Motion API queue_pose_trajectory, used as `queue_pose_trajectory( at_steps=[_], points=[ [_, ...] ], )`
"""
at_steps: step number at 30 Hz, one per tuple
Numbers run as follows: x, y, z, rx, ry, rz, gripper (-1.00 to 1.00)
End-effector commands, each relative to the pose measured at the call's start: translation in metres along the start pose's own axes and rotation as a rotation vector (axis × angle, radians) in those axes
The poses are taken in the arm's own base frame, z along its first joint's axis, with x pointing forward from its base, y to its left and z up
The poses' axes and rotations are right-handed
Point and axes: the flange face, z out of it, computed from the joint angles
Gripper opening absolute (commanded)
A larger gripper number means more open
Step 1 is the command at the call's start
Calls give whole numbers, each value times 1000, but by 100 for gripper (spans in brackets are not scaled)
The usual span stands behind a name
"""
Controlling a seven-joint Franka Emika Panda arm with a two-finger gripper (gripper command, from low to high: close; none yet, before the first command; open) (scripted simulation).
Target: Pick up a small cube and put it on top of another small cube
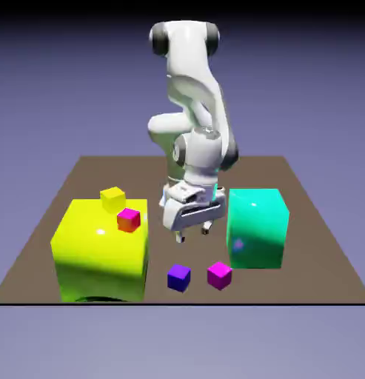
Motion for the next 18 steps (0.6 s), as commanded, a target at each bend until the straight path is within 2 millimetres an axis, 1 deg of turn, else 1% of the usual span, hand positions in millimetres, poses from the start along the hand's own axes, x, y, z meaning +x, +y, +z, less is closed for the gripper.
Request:
queue_pose_trajectory(
  at_steps=[1, 6, 8, 12, 13, 14, 15, 18],
  points=[
    [2, -3, 12, -23, -37, -44, 0],
    [8, -14, 71, -141, -229, -265, 0],
    [8, -14, 74, -149, -242, -279, 0],
    [-2, -9, 140, -149, -242, -279, 0],
    [-3, -9, 142, -149, -242, -279, 0],
    [-3, -9, 142, -149, -242, -279, -100],
    [-3, -9, 142, -149, -242, -279, -100],
    [6, -13, 93, -150, -242, -279, -100]
  ],
)
